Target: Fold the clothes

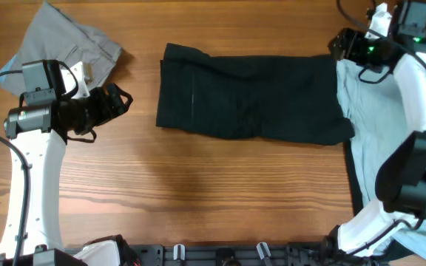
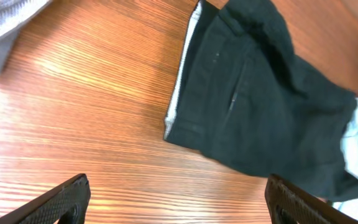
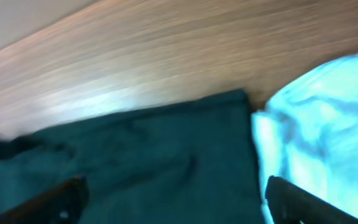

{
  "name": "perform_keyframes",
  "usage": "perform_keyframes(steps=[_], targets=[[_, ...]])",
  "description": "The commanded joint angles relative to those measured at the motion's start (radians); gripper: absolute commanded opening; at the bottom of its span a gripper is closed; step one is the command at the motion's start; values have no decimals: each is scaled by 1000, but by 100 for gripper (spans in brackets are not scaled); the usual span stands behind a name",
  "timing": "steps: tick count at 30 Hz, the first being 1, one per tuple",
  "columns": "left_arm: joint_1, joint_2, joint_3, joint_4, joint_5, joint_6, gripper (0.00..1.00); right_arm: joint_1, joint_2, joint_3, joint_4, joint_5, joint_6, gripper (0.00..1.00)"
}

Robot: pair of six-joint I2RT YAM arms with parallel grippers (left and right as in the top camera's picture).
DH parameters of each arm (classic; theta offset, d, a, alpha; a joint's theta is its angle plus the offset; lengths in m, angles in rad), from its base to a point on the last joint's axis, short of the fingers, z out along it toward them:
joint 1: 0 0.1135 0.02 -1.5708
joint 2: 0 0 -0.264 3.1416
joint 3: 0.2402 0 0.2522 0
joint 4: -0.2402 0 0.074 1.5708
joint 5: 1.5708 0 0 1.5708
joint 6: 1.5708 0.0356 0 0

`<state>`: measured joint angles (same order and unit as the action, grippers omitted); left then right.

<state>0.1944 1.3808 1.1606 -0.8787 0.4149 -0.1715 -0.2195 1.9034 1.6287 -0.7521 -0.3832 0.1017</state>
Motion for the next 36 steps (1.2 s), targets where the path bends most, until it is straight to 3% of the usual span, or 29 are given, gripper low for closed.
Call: perform_keyframes(steps=[1, 4, 8, 15, 19, 21, 25, 27, 28, 36], targets=[[-28, 66, 10, 25, -23, 149, 89, 46, -26, 8, -100, -146, -28, 97], [-58, 151, 9, 80, -23, 194, 91, 85, -40, 8, -193, -194, -54, 96], [-117, 315, 9, 200, 26, 195, 100, 161, -60, 8, -310, -193, -76, 96], [-212, 569, 9, 448, 61, 189, 100, 257, -92, 8, -378, -189, -76, 96], [-243, 637, 10, 511, 61, 183, 96, 281, -93, 7, -380, -163, -75, 96], [-256, 662, 9, 517, 60, 183, 88, 285, -93, 7, -382, -163, -74, 96], [-280, 682, 9, 478, 60, 183, 41, 288, -93, 7, -385, -163, -72, 96], [-282, 681, 10, 418, 59, 183, 10, 288, -93, 7, -391, -163, -72, 96], [-277, 681, 10, 380, 46, 183, 4, 288, -93, 6, -394, -163, -73, 96], [-114, 604, 11, 139, -70, 126, 4, 288, -93, -6, -413, -90, -76, 92]])
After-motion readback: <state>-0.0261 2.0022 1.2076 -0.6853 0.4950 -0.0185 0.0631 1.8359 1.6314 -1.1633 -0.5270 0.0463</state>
